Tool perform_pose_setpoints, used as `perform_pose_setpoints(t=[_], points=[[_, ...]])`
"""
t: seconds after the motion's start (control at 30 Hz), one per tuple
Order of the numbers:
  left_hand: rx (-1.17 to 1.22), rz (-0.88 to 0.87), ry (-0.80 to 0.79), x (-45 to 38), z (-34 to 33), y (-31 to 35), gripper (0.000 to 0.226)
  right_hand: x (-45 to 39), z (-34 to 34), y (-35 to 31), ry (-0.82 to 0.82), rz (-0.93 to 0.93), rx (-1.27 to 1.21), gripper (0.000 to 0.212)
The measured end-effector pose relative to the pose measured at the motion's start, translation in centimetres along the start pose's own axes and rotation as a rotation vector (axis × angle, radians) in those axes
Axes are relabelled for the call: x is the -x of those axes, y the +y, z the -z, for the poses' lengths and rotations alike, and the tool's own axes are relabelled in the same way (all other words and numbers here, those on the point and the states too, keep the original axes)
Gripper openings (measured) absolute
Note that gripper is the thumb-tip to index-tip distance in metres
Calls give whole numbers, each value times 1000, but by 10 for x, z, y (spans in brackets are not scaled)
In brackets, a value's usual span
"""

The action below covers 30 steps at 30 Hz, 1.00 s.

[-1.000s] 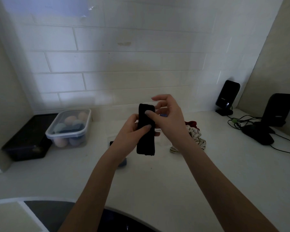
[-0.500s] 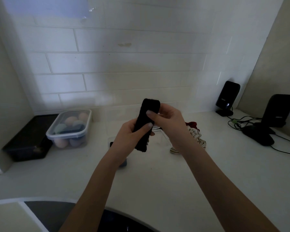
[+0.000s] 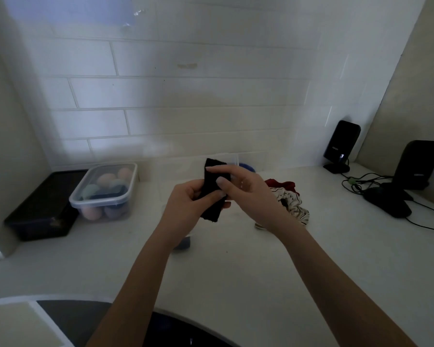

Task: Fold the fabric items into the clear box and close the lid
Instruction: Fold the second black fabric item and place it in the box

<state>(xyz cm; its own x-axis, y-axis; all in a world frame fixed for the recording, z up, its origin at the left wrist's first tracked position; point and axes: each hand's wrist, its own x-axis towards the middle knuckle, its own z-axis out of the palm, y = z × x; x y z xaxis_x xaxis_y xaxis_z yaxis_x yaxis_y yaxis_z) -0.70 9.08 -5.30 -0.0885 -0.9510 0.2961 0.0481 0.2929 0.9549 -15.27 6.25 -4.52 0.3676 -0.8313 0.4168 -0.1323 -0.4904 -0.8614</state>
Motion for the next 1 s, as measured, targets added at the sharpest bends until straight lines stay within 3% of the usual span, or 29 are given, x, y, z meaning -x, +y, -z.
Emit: perform_pose_setpoints(t=[0.3,0.4,0.53,0.73,0.83,1.0], points=[[-421,-129,-136,-4,5,-1,23,4,16,12,-43,-70,118,50],[-446,-207,-25,-5,1,-5,28,5,15,16,-74,-73,175,47],[-400,-236,123,-6,-2,-10,36,4,15,21,1,-64,238,33],[-529,-350,155,-9,2,-18,55,9,15,19,47,21,89,32],[-523,-340,116,-9,4,-19,51,10,17,20,36,17,-83,31],[-469,-322,100,-8,5,-18,31,10,17,22,31,9,-100,30]])
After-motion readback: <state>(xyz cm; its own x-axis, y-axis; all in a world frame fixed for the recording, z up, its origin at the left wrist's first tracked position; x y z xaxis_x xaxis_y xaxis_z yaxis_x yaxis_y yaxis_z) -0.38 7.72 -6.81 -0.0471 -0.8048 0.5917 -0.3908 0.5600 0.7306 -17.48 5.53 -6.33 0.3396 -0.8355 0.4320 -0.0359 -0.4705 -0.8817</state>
